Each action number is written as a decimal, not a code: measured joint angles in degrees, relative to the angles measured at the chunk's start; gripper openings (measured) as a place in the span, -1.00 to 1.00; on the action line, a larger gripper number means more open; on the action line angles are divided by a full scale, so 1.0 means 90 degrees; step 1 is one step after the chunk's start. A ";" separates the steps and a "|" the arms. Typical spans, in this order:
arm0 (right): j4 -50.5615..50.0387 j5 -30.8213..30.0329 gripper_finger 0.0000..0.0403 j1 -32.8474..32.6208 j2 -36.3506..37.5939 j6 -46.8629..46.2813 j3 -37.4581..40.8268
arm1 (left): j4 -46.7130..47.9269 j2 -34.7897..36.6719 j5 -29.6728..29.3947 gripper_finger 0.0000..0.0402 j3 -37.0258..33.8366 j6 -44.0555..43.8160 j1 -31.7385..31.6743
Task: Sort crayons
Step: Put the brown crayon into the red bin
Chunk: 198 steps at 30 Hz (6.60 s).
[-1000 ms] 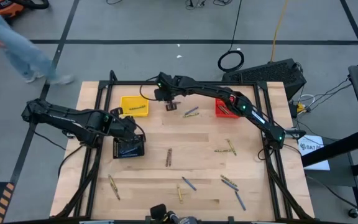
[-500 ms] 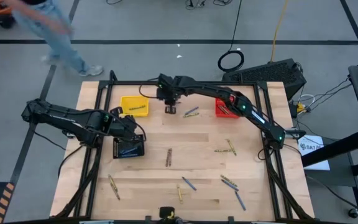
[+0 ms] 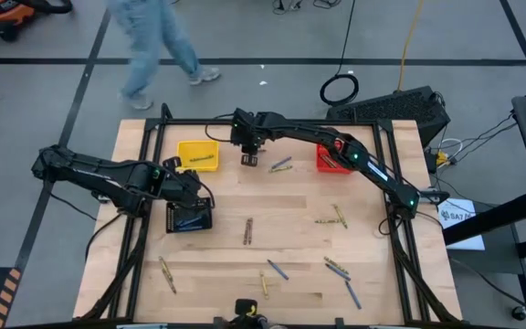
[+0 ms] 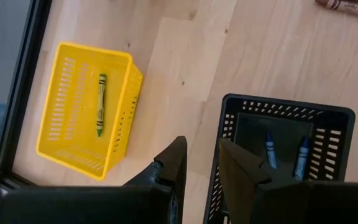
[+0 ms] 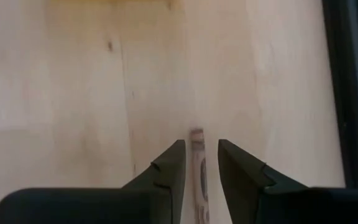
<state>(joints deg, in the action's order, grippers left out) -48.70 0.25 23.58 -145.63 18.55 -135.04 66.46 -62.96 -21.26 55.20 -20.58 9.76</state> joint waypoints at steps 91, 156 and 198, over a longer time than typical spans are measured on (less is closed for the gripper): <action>-0.1146 0.0654 -1.00 0.0572 0.0777 -0.0819 0.0010 | -0.0018 0.0001 -0.0004 -0.58 0.0002 0.0205 0.0002; -0.4595 0.0447 -1.00 0.1347 0.2916 -0.1321 0.0005 | 0.0225 -0.0002 -0.0342 -0.58 -0.0032 0.0517 -0.0301; -0.0657 0.0452 -1.00 0.2007 0.5497 -0.1873 0.7165 | -0.0161 -0.0002 -0.0773 -0.58 -0.0039 0.0567 -0.0300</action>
<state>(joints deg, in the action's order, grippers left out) -54.62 4.32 41.64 -96.16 1.69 -70.56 65.01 -62.98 -28.22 54.85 -15.47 7.05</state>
